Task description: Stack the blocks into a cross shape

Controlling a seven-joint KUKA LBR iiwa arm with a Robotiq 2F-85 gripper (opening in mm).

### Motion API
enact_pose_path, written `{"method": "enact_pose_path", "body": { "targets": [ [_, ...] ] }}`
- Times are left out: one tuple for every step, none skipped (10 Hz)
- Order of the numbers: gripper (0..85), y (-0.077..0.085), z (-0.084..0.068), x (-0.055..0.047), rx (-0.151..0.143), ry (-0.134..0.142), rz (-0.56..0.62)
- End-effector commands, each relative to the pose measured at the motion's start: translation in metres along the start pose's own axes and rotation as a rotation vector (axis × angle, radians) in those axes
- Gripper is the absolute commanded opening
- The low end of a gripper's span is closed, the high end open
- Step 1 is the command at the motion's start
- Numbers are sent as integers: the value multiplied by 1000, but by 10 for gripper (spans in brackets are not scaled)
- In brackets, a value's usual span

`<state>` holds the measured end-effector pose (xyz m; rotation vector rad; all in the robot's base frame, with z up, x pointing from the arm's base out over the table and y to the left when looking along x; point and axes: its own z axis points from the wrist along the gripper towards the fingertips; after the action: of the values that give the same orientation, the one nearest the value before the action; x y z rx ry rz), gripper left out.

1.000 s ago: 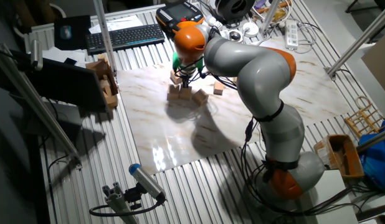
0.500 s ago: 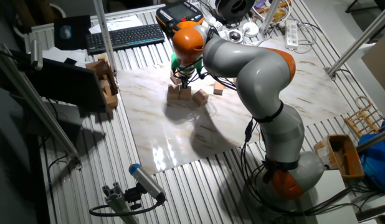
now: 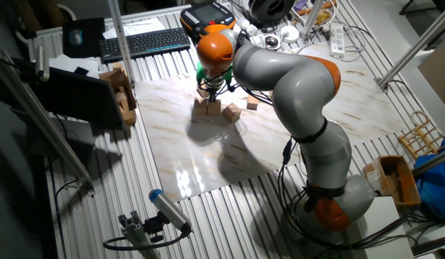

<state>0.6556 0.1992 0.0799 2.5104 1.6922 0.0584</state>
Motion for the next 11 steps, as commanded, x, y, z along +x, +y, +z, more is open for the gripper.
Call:
{"method": "enact_pose_path", "body": {
  "targets": [
    [0, 1, -4, 0, 9, 2, -6],
    [0, 0, -10, -3, 22, 2, -26],
    [0, 0, -16, -7, 41, -8, -47],
    [0, -2, -19, -10, 47, -21, -67],
    [0, -3, -20, -13, 54, -43, -89],
    [0, -4, -19, -16, 59, -54, -108],
    [0, -4, -18, -21, 61, -57, -122],
    [0, -5, -18, -26, 61, -57, -133],
    [0, -7, -18, -31, 62, -55, -137],
    [0, -8, -19, -36, 69, -48, -141],
    [0, -10, -19, -40, 80, -35, -143]
  ]
}}
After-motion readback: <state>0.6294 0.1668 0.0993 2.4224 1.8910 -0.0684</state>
